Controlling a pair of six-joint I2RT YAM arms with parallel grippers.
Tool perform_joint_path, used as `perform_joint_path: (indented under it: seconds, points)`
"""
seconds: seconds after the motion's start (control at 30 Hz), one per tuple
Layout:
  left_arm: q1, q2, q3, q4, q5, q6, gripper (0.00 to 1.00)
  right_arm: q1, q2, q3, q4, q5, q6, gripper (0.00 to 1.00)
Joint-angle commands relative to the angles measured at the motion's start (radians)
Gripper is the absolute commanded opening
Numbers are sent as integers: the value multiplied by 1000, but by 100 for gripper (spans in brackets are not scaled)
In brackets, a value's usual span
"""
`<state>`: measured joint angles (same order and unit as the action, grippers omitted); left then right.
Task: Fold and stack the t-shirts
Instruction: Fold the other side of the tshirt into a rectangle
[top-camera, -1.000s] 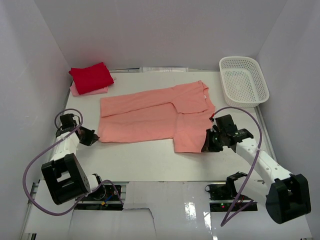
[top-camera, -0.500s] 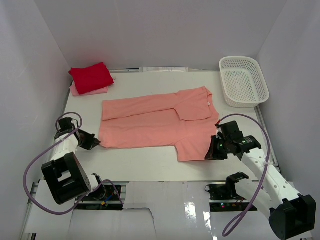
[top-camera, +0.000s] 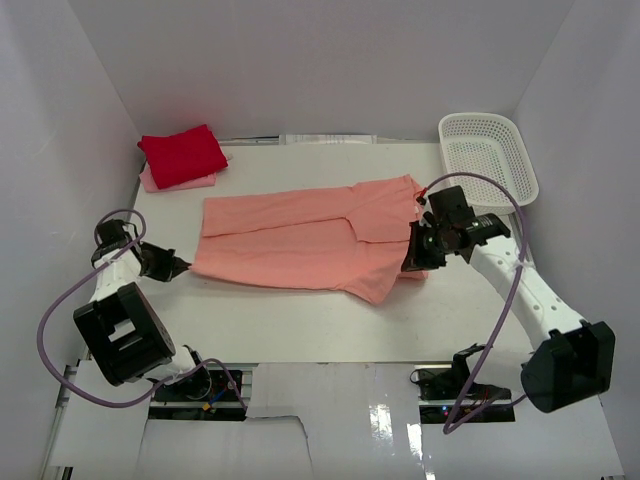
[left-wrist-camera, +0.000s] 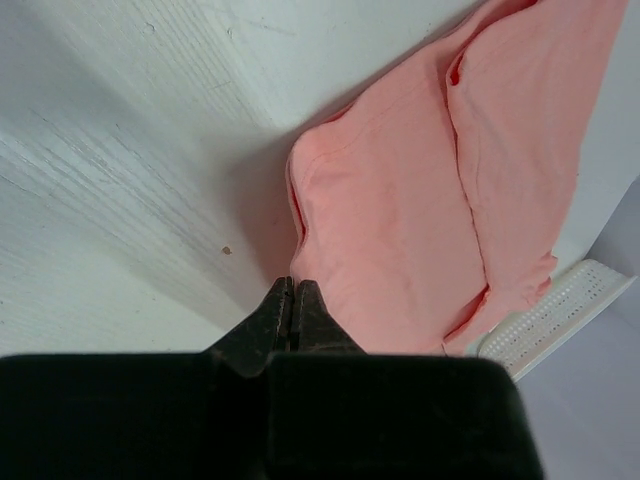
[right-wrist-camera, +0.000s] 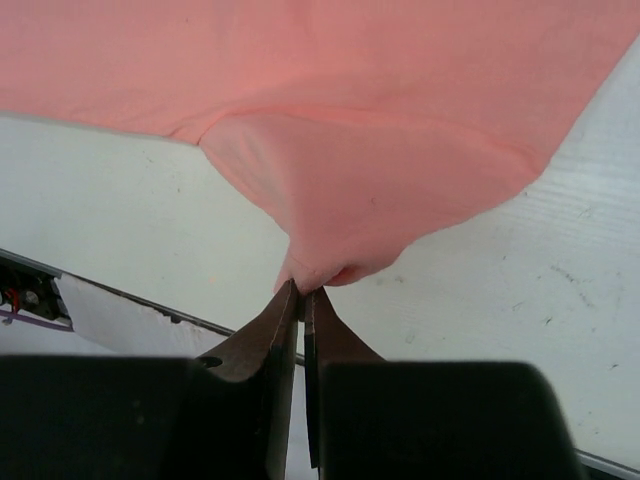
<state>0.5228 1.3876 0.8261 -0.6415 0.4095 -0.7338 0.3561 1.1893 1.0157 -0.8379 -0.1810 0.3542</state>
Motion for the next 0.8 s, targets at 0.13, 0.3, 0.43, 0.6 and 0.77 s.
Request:
perform_joint_path:
  seconds: [0.13, 0.3, 0.43, 0.6, 0.77]
  points:
    - [6, -7, 33, 80, 34, -67, 0, -35, 188, 217, 34, 46, -101, 8]
    - [6, 36, 85, 82, 0, -61, 0, -66, 300, 363, 36, 40, -121, 8]
    - [6, 96, 126, 72, -3, -67, 0, -92, 361, 450, 31, 14, -132, 8]
    - [6, 136, 165, 80, -18, -85, 0, -112, 437, 566, 11, -5, -146, 8]
    - [5, 189, 209, 95, -11, -96, 0, -118, 545, 714, -12, -21, -153, 8]
